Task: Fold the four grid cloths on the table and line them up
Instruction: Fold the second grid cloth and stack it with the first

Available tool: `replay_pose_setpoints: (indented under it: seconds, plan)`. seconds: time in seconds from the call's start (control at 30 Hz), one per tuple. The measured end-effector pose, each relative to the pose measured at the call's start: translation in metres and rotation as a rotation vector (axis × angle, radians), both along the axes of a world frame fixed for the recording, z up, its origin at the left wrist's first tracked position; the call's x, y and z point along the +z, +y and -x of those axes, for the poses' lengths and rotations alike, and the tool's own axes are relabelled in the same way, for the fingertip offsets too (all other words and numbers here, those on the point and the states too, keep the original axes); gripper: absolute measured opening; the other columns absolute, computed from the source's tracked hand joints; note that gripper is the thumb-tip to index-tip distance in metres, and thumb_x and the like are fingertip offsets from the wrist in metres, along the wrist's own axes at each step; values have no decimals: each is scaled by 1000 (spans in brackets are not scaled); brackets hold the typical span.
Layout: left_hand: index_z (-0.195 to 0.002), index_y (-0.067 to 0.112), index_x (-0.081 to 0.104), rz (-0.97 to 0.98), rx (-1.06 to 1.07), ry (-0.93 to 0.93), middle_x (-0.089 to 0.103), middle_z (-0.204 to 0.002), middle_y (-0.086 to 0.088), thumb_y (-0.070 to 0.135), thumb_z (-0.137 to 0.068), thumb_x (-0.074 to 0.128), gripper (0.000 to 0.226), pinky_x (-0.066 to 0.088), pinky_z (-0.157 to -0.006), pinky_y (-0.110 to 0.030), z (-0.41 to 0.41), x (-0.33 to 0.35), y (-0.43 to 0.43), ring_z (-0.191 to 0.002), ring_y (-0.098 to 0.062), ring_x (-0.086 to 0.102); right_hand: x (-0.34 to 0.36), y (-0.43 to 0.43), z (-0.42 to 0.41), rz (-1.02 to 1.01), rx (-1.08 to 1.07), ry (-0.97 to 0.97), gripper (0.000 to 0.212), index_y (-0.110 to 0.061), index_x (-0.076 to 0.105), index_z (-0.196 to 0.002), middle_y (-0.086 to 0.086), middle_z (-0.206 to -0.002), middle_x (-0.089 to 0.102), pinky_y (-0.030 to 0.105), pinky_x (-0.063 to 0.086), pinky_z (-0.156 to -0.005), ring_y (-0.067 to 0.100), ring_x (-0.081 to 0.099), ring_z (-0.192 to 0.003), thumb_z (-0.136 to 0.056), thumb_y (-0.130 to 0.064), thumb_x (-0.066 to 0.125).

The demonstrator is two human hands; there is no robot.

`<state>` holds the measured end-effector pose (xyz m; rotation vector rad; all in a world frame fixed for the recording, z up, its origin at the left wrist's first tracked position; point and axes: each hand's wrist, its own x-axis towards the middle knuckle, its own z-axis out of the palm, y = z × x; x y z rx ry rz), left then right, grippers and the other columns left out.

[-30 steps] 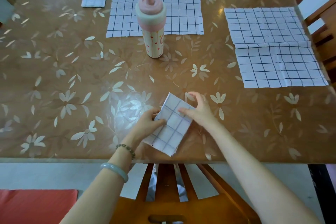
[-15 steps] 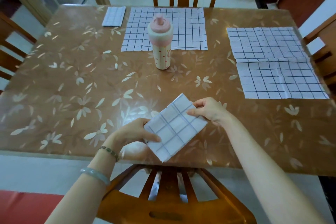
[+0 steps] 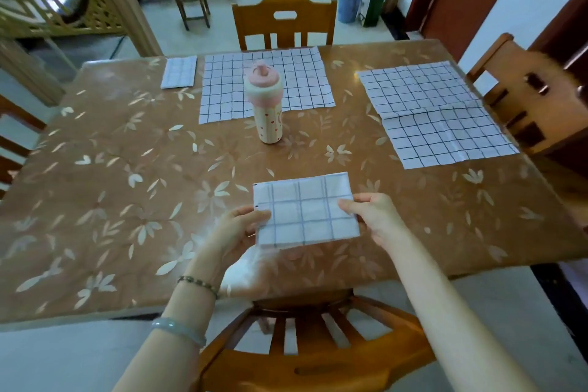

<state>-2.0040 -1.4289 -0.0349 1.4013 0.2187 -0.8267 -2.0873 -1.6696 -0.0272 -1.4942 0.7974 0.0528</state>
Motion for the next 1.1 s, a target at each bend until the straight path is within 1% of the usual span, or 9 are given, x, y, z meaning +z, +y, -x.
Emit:
replay_pose_setpoints:
  seconds: [0.17, 0.33, 0.43, 0.57, 0.73, 0.83, 0.97, 1.03, 1.1]
  plan:
    - [-100, -5, 66, -3, 17, -23, 73, -90, -17, -4, -87, 61, 14, 60, -62, -32, 6, 18, 27, -70, -23, 70, 11, 34, 13, -6, -51, 15, 9, -7, 68, -86, 12, -91, 72, 47, 56, -81, 29, 68, -86, -78, -9, 73]
    - [-107, -11, 64, -44, -15, -78, 68, -107, -27, -2, -84, 65, 25, 58, -81, -43, 18, 29, 32, -95, -40, 67, 26, 47, 42, -57, -147, 6, 7, -7, 67, -86, 12, -90, 72, 38, 59, -70, 26, 70, -82, -81, -7, 71]
    - [-101, -8, 67, -96, -98, -188, 71, -98, -26, 0, -83, 68, 20, 58, -78, -43, 32, 39, 11, -81, -34, 69, 36, 39, 73, -78, -237, -7, 6, -6, 68, -87, 12, -90, 72, 42, 58, -78, 25, 70, -84, -81, -6, 71]
    - [-92, -1, 70, -106, -216, -284, 72, -92, -25, 4, -80, 72, 12, 52, -85, -57, 58, 52, -39, -79, -39, 67, 45, 12, 126, -68, -406, -24, 6, -5, 66, -85, 15, -93, 71, 45, 57, -77, 29, 68, -87, -81, -5, 71]
    - [-94, 2, 70, -105, -401, -315, 72, -93, -19, 5, -78, 75, 18, 60, -70, -42, 100, 63, -116, -78, -32, 71, 48, -35, 203, -93, -636, -62, 23, 1, 65, -100, 15, -92, 71, 35, 58, -65, 26, 69, -80, -80, -7, 72]
    - [-94, 4, 70, -91, -499, -328, 73, -90, -18, 7, -77, 76, 18, 59, -60, -35, 134, 64, -166, -73, -30, 72, 48, -63, 253, -110, -720, -95, 25, 4, 64, -104, 15, -90, 71, 38, 57, -70, 24, 69, -77, -82, -7, 69]
    - [-95, 3, 67, -61, -563, -303, 73, -86, -13, 4, -77, 76, 20, 55, -53, -25, 191, 64, -239, -64, -19, 71, 49, -112, 322, -129, -826, -130, 23, 8, 61, -104, 15, -83, 68, 28, 57, -54, 18, 67, -62, -84, -4, 66]
    - [-93, 4, 66, -51, -600, -296, 74, -84, -13, 4, -79, 75, 17, 56, -52, -26, 224, 64, -278, -63, -18, 71, 49, -142, 357, -103, -869, -135, 24, 9, 62, -102, 17, -84, 69, 32, 58, -60, 19, 68, -63, -84, -5, 67]
    - [-92, 2, 67, -35, -614, -273, 74, -85, -17, 3, -79, 73, 14, 60, -59, -36, 255, 63, -314, -66, -24, 71, 50, -175, 389, -74, -899, -138, 27, 9, 64, -103, 19, -91, 70, 41, 57, -73, 26, 68, -74, -81, -6, 70]
